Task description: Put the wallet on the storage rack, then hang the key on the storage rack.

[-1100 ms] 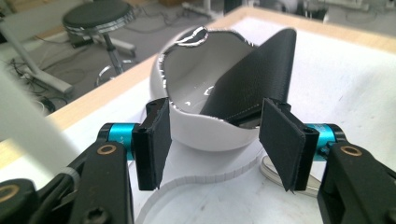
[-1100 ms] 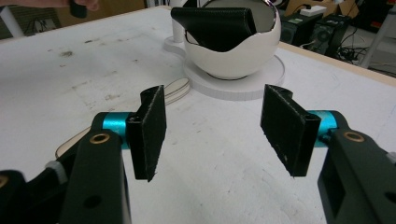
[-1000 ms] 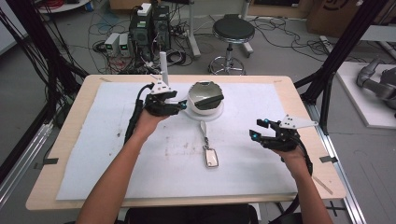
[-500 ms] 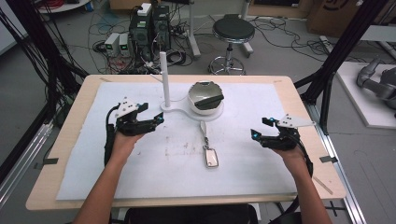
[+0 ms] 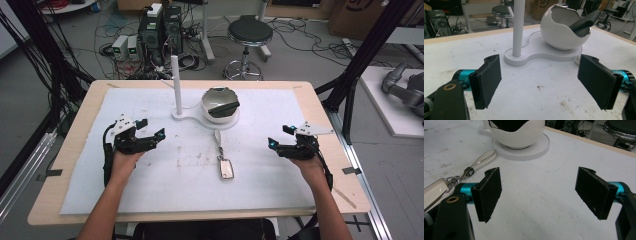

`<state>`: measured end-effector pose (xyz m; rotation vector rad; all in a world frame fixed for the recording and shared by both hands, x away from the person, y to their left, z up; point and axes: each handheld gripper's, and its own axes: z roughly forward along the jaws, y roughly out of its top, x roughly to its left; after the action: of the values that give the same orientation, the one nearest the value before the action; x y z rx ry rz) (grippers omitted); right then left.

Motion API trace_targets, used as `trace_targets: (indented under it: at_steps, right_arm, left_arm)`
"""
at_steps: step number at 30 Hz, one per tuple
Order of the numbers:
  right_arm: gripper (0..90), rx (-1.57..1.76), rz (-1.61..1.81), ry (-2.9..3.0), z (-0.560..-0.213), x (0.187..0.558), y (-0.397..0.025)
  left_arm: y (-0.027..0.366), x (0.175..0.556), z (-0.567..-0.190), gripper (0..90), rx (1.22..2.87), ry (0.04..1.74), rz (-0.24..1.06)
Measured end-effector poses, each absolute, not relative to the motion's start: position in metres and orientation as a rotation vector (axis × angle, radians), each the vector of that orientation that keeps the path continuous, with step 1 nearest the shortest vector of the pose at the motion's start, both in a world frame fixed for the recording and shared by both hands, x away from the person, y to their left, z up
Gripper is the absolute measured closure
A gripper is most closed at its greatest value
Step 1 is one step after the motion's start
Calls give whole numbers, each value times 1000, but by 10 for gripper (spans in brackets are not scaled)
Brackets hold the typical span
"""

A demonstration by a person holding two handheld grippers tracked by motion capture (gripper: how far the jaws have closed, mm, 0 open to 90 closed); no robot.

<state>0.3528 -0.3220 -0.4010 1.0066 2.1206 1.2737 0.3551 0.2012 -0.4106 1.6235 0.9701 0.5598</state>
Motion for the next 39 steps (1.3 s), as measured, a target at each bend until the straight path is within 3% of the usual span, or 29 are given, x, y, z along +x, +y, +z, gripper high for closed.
trace_targets:
  at_steps: [22, 39]
  right_arm:
    - [221, 1024, 1283, 2117, -403, 351, -318]
    - [441, 1014, 1258, 2236, -417, 353, -244]
  left_arm:
    - [205, 355, -413, 201, 1615, 995, 565]
    - [207, 351, -417, 217, 1624, 1029, 556]
